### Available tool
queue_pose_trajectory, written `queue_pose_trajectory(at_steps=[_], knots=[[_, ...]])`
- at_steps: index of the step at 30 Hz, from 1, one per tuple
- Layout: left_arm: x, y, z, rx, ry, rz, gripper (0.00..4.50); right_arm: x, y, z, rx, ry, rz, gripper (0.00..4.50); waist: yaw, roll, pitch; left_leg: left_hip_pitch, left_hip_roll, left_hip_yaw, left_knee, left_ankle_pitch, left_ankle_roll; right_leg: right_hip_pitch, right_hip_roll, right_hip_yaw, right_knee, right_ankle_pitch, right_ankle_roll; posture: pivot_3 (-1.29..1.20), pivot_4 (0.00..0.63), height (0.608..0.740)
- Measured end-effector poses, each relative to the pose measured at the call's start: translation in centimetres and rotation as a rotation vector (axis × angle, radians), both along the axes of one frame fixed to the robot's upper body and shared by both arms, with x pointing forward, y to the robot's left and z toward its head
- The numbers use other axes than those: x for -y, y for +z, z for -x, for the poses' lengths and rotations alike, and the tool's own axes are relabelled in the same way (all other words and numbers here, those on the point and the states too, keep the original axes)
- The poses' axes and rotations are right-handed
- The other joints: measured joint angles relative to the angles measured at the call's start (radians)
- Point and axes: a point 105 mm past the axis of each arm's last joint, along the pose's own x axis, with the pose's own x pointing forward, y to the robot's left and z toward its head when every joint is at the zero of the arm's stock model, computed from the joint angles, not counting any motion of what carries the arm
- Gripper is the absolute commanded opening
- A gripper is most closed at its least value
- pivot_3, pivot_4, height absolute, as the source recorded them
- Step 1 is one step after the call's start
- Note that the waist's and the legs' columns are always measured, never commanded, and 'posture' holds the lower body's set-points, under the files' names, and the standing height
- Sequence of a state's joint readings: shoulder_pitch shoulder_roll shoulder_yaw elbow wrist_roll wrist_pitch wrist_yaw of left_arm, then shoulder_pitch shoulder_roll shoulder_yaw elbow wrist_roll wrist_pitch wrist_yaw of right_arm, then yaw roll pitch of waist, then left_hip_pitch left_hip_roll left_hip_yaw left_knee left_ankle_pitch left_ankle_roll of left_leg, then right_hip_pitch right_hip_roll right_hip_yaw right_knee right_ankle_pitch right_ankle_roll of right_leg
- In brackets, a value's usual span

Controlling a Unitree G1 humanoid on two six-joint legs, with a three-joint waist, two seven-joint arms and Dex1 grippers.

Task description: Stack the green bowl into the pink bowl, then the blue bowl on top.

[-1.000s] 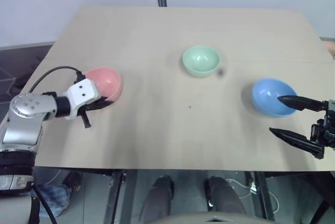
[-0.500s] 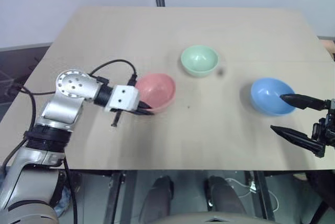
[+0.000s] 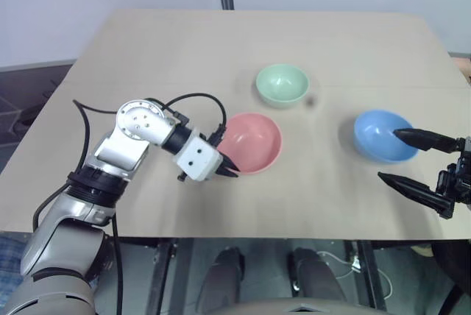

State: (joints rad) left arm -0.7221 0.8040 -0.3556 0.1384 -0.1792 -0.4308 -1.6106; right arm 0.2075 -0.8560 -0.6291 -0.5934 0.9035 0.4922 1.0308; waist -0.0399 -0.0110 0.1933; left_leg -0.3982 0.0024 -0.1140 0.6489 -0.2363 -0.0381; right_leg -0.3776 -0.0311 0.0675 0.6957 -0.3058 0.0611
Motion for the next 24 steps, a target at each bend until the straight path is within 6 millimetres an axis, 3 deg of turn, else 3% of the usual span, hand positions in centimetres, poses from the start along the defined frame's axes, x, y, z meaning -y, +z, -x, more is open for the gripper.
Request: queue_pose_trajectory(at_steps=[4, 10, 16, 20, 22, 24], knots=[[0.7, 0.3, -0.3, 0.011, -0.018, 0.029, 2.85, -0.1, -0.1, 0.0, -0.003, 0.002, -0.001, 4.50, 0.000, 0.000, 0.000, 0.000, 0.000, 0.000, 0.000, 0.000, 0.000, 0.000, 0.000, 0.000, 0.000, 0.000, 0.000, 0.00, 0.150, 0.740], [0.7, 1.2, -1.0, 0.015, 0.004, 0.059, 2.85, 0.0, -0.1, 0.0, -0.004, 0.003, -0.002, 4.50, -0.002, 0.000, 0.000, 0.000, 0.000, 0.000, 0.000, 0.000, 0.000, 0.000, 0.000, 0.000, 0.000, 0.000, 0.000, 0.00, 0.150, 0.740], [-0.8, 3.2, -1.9, -0.069, 0.161, 0.160, 2.85, -0.3, 0.0, -0.1, -0.002, 0.021, -0.003, 4.50, -0.002, 0.000, 0.000, 0.000, 0.000, -0.001, 0.000, 0.000, 0.000, 0.000, 0.000, 0.000, 0.000, 0.000, 0.000, 0.00, 0.150, 0.740], [-3.2, 6.0, -3.3, -0.246, 0.418, 0.372, 2.85, -0.4, -0.2, -0.3, -0.009, 0.026, 0.003, 4.50, -0.005, 0.000, 0.000, 0.000, 0.000, -0.001, 0.000, 0.000, 0.000, 0.000, 0.000, -0.001, 0.000, 0.000, 0.000, 0.00, 0.150, 0.740], [-6.4, 7.7, -4.0, -0.326, 0.597, 0.526, 2.85, -0.1, -0.4, -0.7, -0.018, 0.005, 0.014, 4.50, -0.008, 0.000, 0.000, 0.000, 0.001, -0.001, 0.000, 0.000, 0.000, 0.000, 0.001, -0.001, 0.000, 0.000, 0.000, 0.00, 0.150, 0.740], [-7.3, 7.9, -4.2, -0.353, 0.644, 0.572, 2.85, -0.1, -0.4, -0.8, -0.016, 0.003, 0.016, 4.50, -0.002, 0.000, 0.000, 0.000, 0.001, -0.001, 0.000, 0.000, 0.000, 0.000, 0.000, -0.001, 0.000, 0.000, 0.000, 0.00, 0.150, 0.740]])
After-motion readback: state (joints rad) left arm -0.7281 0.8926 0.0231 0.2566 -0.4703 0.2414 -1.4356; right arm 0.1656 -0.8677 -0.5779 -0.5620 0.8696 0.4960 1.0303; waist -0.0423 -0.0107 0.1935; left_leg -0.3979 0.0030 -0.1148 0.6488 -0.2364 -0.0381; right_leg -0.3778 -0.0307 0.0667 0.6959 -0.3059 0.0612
